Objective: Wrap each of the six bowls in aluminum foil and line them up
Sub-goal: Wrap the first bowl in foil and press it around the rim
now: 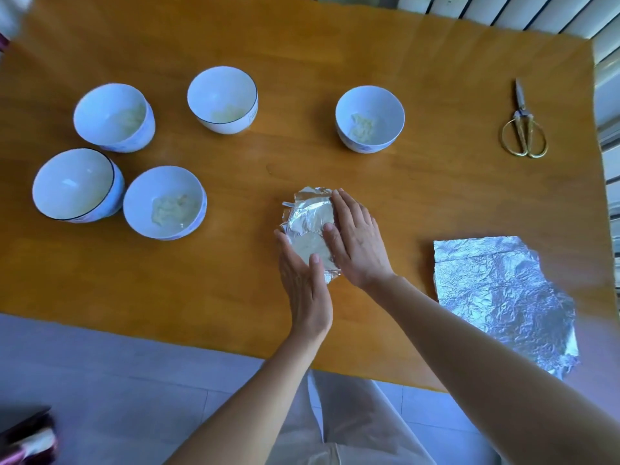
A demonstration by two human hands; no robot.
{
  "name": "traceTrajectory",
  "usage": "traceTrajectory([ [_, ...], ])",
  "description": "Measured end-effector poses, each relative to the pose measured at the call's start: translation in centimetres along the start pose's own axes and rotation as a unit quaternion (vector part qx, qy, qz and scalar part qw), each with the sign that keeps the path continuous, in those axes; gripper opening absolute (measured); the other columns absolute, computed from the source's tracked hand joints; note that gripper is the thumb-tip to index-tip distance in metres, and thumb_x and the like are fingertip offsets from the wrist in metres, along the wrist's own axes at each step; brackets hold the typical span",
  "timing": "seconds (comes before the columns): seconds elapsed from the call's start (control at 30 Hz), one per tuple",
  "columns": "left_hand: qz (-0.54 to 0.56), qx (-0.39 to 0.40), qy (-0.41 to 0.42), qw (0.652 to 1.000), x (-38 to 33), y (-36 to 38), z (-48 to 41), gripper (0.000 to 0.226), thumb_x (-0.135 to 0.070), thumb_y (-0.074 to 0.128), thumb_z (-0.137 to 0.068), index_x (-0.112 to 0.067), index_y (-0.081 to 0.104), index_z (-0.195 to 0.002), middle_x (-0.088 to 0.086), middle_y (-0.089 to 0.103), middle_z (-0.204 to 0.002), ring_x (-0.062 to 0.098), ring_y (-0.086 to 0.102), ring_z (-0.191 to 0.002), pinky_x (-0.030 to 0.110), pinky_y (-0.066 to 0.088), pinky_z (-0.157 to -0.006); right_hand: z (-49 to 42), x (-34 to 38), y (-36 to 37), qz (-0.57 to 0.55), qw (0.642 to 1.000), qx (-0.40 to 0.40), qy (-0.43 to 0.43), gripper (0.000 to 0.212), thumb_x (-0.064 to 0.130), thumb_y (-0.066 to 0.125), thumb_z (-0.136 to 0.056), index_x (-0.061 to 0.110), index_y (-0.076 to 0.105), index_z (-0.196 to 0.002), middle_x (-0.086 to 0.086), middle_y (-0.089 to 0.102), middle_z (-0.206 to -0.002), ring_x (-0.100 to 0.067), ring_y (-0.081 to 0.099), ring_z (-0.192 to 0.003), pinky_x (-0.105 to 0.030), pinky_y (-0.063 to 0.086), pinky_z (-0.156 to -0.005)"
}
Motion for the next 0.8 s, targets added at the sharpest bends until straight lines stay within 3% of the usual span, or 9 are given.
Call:
traceTrajectory([
  [0.2, -0.066, 0.003, 0.003, 0.998, 0.7, -1.4, -0.2, 0.082, -0.061, 0.012, -0.089, -0.017, 0.009, -0.158, -0.001, 0.016, -0.164, 0.005, 0.009, -0.147, 0.042, 0.009, -0.122, 0.1, 0.0, 0.1, -0.005, 1.000, 0.006, 0.006, 0.064, 0.048, 0.022, -0.101, 0.012, 0.026, -0.154, -0.008, 0.032, -0.158, -0.026, 0.033, -0.140, -0.038, 0.029, -0.112],
  [0.33, -0.070, -0.048, -0.014, 0.996, 0.5, -3.3, -1.4, 0.085, -0.063, 0.017, -0.087, -0.014, 0.019, -0.156, 0.005, 0.021, -0.161, 0.014, 0.013, -0.147, 0.041, 0.012, -0.120, 0.1, 0.0, -0.3, -0.032, 0.999, 0.015, 0.008, 0.067, 0.052, 0.021, -0.099, 0.016, 0.020, -0.156, -0.003, 0.021, -0.163, -0.020, 0.017, -0.149, -0.033, 0.014, -0.117],
  [0.4, -0.055, -0.059, -0.033, 0.996, 0.0, -4.3, -2.2, 0.083, -0.065, 0.024, -0.089, -0.015, 0.023, -0.155, 0.004, 0.027, -0.158, 0.017, 0.020, -0.146, 0.041, 0.019, -0.119, 0.4, -0.3, -1.0, -0.060, 0.998, 0.001, 0.001, 0.067, 0.051, 0.026, -0.100, 0.016, 0.019, -0.156, -0.001, 0.016, -0.164, -0.016, 0.011, -0.151, -0.028, 0.008, -0.117],
  [0.47, -0.015, -0.029, -0.065, 0.997, 0.1, -4.6, -3.3, 0.071, -0.060, 0.035, -0.096, -0.015, 0.030, -0.151, 0.001, 0.040, -0.145, 0.015, 0.038, -0.133, 0.034, 0.035, -0.110, 0.8, -1.0, -2.0, -0.129, 0.991, -0.018, 0.029, 0.064, 0.045, 0.037, -0.102, 0.017, 0.020, -0.156, 0.000, 0.020, -0.162, -0.014, 0.020, -0.149, -0.027, 0.017, -0.116],
  [0.5, 0.009, -0.007, -0.087, 0.996, 0.3, -4.6, -3.9, 0.064, -0.056, 0.040, -0.098, -0.012, 0.039, -0.145, 0.001, 0.050, -0.133, 0.012, 0.048, -0.120, 0.028, 0.042, -0.098, 1.0, -1.8, -2.2, -0.182, 0.980, -0.022, 0.073, 0.062, 0.041, 0.041, -0.103, 0.018, 0.020, -0.156, -0.001, 0.026, -0.159, -0.013, 0.029, -0.144, -0.027, 0.025, -0.113],
  [0.57, 0.060, 0.039, -0.115, 0.991, 0.5, -4.4, -5.1, 0.062, -0.056, 0.047, -0.091, 0.001, 0.057, -0.112, 0.015, 0.063, -0.101, 0.013, 0.059, -0.089, 0.025, 0.045, -0.073, 1.4, -3.5, -2.2, -0.297, 0.932, -0.001, 0.206, 0.056, 0.036, 0.046, -0.103, 0.019, 0.027, -0.153, 0.000, 0.043, -0.145, -0.013, 0.047, -0.128, -0.027, 0.038, -0.102],
  [0.67, 0.062, 0.101, -0.155, 0.981, 0.5, -3.7, -5.7, 0.054, -0.054, 0.047, -0.092, -0.001, 0.050, -0.080, 0.015, 0.050, -0.075, 0.016, 0.052, -0.064, 0.025, 0.039, -0.056, 2.0, -4.5, -0.5, -0.403, 0.849, 0.101, 0.326, 0.044, 0.042, 0.040, -0.104, 0.011, 0.054, -0.132, -0.006, 0.063, -0.110, -0.022, 0.059, -0.099, -0.031, 0.047, -0.083],
  [0.73, 0.075, 0.134, -0.200, 0.968, 0.8, -3.2, -5.6, 0.051, -0.059, 0.045, -0.094, -0.010, 0.054, -0.085, 0.013, 0.051, -0.078, 0.016, 0.051, -0.062, 0.027, 0.037, -0.056, 2.4, -4.2, 0.1, -0.451, 0.814, 0.140, 0.339, 0.049, 0.043, 0.032, -0.106, 0.006, 0.062, -0.116, -0.008, 0.059, -0.084, -0.022, 0.055, -0.075, -0.030, 0.047, -0.068],
  [0.8, 0.112, 0.155, -0.256, 0.948, 1.2, -2.6, -5.2, 0.054, -0.063, 0.044, -0.095, -0.014, 0.063, -0.107, 0.015, 0.065, -0.105, 0.026, 0.064, -0.082, 0.024, 0.036, -0.054, 2.6, -4.1, 0.2, -0.480, 0.793, 0.131, 0.352, 0.050, 0.042, 0.031, -0.106, 0.003, 0.063, -0.112, -0.006, 0.053, -0.073, -0.019, 0.050, -0.065, -0.029, 0.046, -0.059],
])
Point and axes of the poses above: each hand's wrist, its own z-axis away from the middle knuckle, its own y-axis out of the palm, x = y × z, the point moved 6 cm from there along -z, towards the middle knuckle
